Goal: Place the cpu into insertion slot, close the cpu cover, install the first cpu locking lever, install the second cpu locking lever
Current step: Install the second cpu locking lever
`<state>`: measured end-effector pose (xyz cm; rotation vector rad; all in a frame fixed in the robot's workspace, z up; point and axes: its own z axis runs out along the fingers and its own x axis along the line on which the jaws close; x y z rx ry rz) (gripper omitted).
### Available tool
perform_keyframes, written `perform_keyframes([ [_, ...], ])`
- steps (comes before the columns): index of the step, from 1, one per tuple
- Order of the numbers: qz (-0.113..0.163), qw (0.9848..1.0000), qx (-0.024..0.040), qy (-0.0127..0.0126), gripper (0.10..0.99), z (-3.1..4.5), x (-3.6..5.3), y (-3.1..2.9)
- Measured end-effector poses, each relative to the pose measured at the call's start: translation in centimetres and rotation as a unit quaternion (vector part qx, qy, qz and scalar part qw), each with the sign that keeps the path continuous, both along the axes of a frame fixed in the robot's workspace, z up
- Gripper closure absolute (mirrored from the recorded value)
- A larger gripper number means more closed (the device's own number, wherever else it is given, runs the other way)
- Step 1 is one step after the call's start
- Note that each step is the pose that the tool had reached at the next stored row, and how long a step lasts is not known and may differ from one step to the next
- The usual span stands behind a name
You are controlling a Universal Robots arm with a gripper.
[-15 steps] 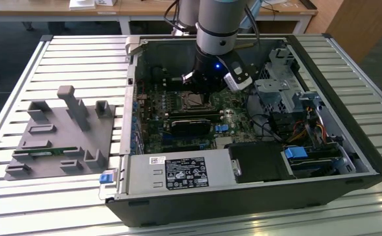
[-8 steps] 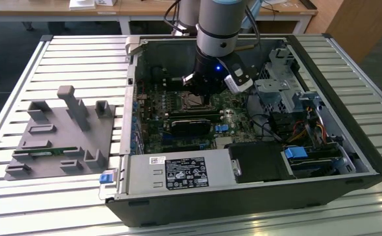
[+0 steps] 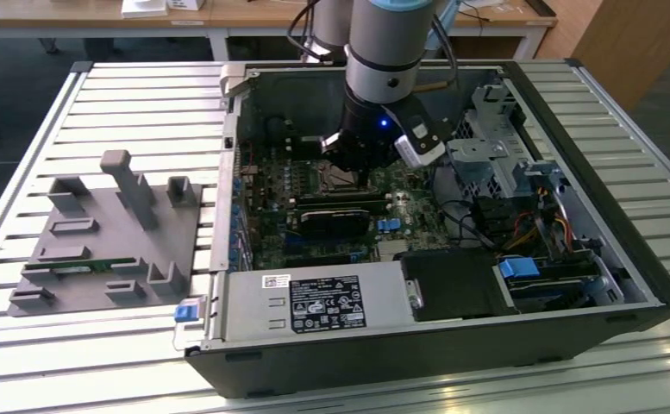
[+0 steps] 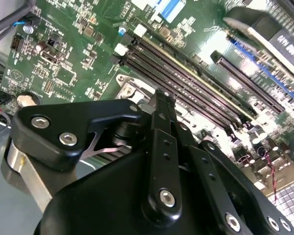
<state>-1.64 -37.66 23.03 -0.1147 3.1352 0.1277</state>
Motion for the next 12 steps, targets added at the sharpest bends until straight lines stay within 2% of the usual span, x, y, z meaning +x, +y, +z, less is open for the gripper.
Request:
perform_keyframes([
  [3,0.000,1.0000,0.0000,0.0002,0.980,0.00,0.00,-0.27],
  [12,0.000,1.0000,0.0000,0.0004,0.980,0.00,-0.31,-0.49],
])
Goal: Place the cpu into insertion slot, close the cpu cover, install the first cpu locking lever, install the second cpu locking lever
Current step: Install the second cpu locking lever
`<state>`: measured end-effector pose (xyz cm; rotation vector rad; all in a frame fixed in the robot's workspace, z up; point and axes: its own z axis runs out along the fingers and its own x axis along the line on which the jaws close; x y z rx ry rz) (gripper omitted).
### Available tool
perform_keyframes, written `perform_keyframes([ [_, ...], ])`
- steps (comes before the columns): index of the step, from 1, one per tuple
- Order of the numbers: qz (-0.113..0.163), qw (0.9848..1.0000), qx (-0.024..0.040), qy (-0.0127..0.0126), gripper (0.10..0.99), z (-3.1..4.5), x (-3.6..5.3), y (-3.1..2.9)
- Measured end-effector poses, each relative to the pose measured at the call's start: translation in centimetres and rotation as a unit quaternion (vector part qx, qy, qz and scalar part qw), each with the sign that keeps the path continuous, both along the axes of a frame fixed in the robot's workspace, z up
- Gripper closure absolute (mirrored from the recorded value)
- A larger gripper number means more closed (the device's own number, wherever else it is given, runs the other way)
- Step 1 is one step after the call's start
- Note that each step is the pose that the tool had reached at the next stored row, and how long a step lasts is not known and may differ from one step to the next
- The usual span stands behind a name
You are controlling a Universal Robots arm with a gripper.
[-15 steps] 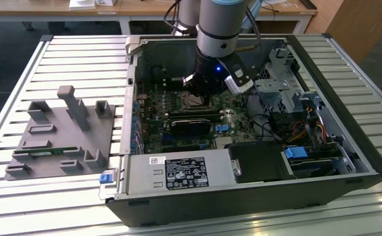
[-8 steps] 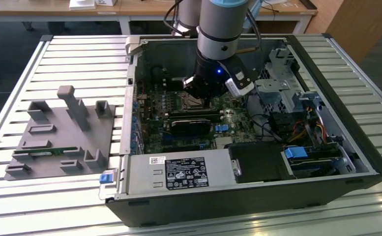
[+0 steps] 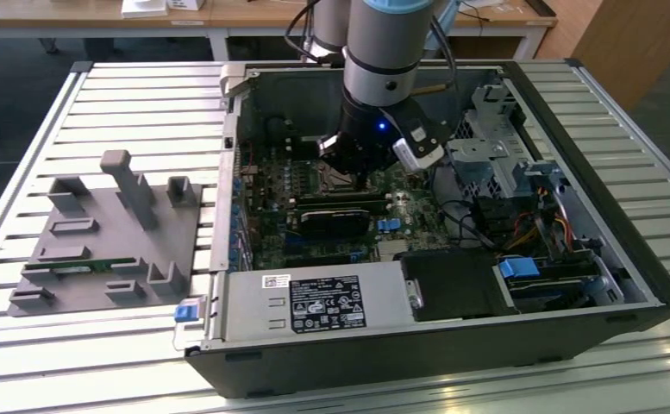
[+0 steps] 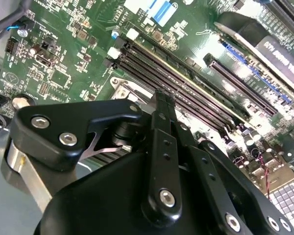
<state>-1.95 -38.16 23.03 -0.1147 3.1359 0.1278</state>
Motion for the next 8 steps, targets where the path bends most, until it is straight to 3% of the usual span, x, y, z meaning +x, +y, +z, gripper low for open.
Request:
perform_keyframes([
  [4,0.000,1.0000,0.0001,-0.0001,0.980,-0.01,-0.31,-0.26],
  [8,0.000,1.0000,0.0000,0.0000,0.980,-0.04,-2.01,-0.27],
])
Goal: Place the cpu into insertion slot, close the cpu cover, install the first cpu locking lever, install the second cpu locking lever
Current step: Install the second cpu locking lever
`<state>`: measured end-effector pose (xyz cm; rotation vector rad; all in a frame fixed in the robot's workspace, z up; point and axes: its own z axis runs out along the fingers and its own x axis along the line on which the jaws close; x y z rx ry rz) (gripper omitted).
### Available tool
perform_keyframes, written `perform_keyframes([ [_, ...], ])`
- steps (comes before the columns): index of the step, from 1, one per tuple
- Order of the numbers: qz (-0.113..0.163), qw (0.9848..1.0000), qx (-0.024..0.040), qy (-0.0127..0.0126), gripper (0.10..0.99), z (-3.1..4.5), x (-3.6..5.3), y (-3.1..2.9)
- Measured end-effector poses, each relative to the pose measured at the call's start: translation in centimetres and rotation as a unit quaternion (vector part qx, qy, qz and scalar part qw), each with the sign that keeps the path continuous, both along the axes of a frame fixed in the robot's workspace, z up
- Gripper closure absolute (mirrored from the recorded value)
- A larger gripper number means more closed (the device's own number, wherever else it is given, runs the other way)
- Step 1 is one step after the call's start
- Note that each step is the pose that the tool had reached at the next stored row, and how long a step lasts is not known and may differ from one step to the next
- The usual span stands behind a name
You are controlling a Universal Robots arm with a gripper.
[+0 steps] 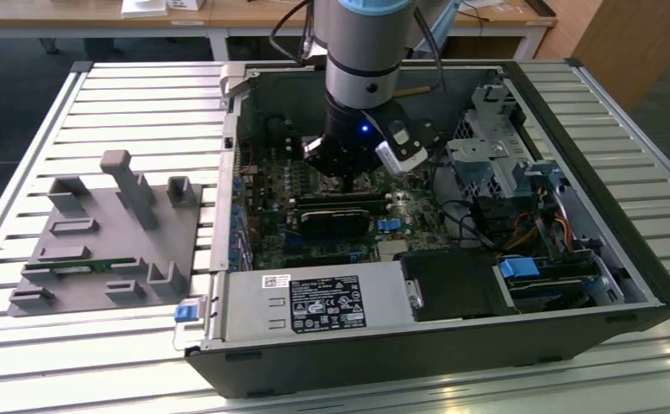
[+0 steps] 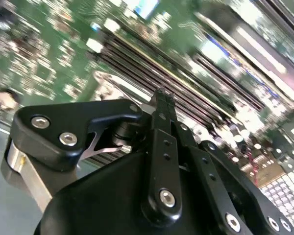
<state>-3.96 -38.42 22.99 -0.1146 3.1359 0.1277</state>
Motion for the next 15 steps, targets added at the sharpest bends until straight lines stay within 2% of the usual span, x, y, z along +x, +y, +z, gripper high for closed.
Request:
perform_keyframes([
  [2,0.000,1.0000,0.0001,-0.0001,0.980,-0.02,-0.45,0.01],
  [7,0.000,1.0000,0.0004,0.0001,0.980,-0.01,-0.46,0.00],
  [9,0.000,1.0000,0.0027,0.0000,0.980,-0.01,-0.46,0.00],
  [14,0.000,1.0000,0.0028,0.0001,0.980,-0.01,0.07,0.00],
  [15,0.000,1.0000,0.0028,0.0001,0.980,-0.01,0.43,0.00],
])
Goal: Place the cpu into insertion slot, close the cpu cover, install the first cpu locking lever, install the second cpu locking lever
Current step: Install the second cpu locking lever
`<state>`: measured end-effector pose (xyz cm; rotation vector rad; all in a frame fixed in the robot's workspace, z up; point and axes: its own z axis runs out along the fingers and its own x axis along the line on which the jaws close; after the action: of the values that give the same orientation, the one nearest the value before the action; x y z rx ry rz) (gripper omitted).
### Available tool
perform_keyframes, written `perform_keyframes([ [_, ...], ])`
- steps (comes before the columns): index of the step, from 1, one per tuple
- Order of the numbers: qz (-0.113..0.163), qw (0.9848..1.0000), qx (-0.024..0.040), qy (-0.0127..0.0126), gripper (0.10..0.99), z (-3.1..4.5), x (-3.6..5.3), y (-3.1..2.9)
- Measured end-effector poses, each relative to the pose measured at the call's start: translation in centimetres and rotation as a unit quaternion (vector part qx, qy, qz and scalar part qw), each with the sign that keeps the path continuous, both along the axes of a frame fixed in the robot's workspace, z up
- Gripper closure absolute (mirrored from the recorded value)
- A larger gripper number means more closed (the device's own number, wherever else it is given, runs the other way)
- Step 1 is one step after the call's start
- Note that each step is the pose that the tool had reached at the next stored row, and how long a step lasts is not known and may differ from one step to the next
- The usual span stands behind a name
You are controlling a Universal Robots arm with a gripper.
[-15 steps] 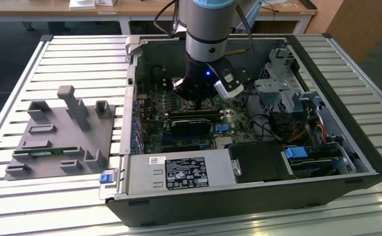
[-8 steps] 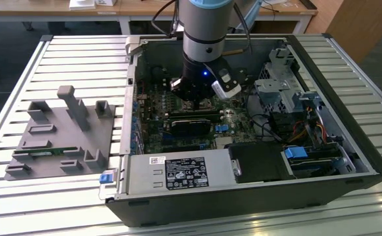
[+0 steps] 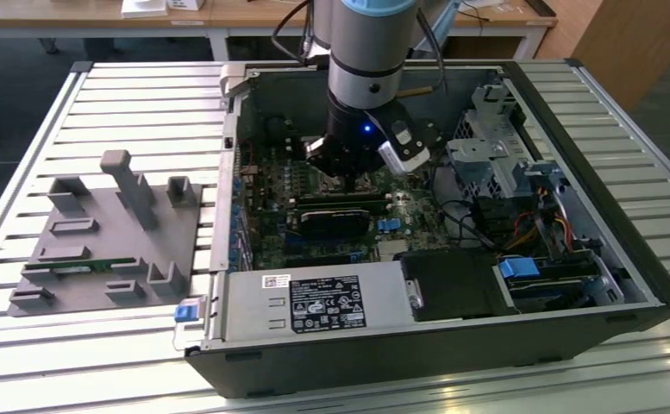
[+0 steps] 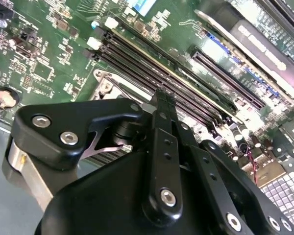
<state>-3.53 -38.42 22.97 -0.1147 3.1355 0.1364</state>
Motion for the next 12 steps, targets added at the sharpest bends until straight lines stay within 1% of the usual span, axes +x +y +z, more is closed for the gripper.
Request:
perform_keyframes([
  [6,0.000,1.0000,-0.0016,0.0002,0.980,0.10,0.34,0.00],
  [9,0.000,1.0000,-0.0015,0.0001,0.980,0.45,0.35,0.01],
  [12,0.000,1.0000,0.0004,0.0001,0.980,0.46,0.34,0.01],
])
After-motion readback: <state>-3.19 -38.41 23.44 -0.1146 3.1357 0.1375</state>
